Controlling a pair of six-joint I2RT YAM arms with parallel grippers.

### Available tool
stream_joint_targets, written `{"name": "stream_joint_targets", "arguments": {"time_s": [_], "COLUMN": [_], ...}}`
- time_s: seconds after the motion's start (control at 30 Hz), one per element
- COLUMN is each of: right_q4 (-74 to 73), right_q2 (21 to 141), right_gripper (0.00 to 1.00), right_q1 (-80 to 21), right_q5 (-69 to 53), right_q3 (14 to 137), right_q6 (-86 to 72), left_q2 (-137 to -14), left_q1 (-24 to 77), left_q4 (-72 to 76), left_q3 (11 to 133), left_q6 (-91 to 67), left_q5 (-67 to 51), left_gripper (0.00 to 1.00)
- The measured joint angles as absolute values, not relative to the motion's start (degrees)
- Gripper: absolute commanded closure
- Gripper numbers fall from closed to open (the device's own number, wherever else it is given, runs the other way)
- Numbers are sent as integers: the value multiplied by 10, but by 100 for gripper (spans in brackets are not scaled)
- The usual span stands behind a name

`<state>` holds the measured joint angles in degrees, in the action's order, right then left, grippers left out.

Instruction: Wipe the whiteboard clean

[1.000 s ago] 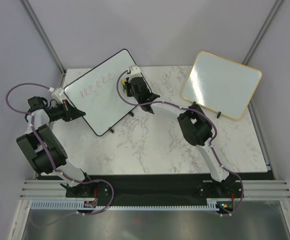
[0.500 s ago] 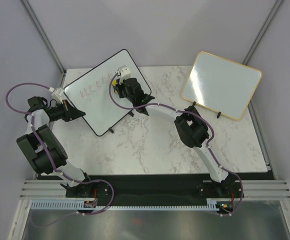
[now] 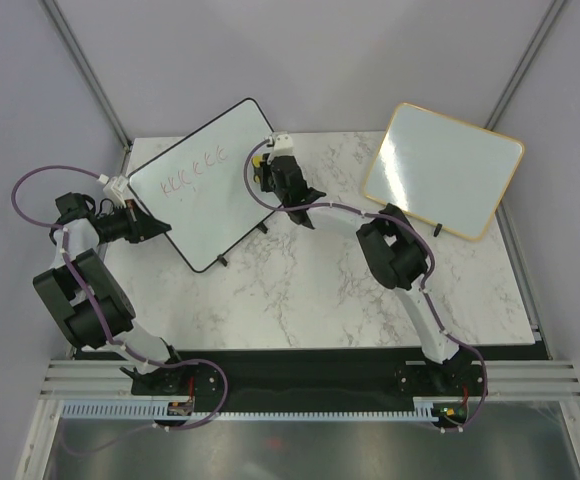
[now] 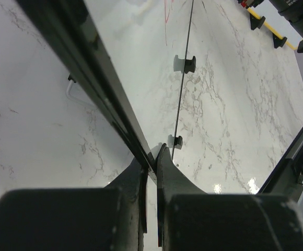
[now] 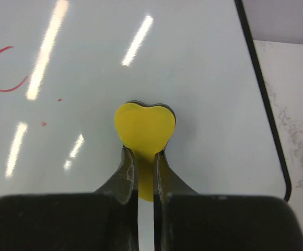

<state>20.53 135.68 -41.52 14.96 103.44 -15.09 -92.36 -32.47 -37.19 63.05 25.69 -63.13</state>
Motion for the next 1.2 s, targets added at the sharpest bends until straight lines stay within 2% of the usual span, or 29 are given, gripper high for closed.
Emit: {"name": "stream_joint_targets", "arguments": {"time_s": [0.13, 0.27, 0.47, 0.7, 1.0, 1.2], "right_q4": [200, 163, 140, 138, 141, 145], "right_q2": [1357, 1372, 1412, 1441, 1440, 1432], "right_gripper": [100, 100, 100, 100, 100, 100], "right_q1": [-406, -426, -513, -608, -581, -513], "right_q5": [156, 166, 111, 41, 67, 117], "right_q3": [1036, 1087, 1214, 1249, 1249, 1252], "right_q6": [-154, -117, -40, -4, -35, -73], "left_q2": [-924, -924, -924, -924, -924, -924], "left_q1": [-325, -325, -326, -326, -325, -325], "left_q4": [-371, -371, -369, -359, -345, -350], "left_q3": [629, 628, 627, 626, 625, 625], "left_q6": [258, 258, 258, 283, 282, 275], "left_q5": [-632, -632, -631, -623, -618, -621], "left_gripper": [98, 98, 98, 98, 98, 98]}}
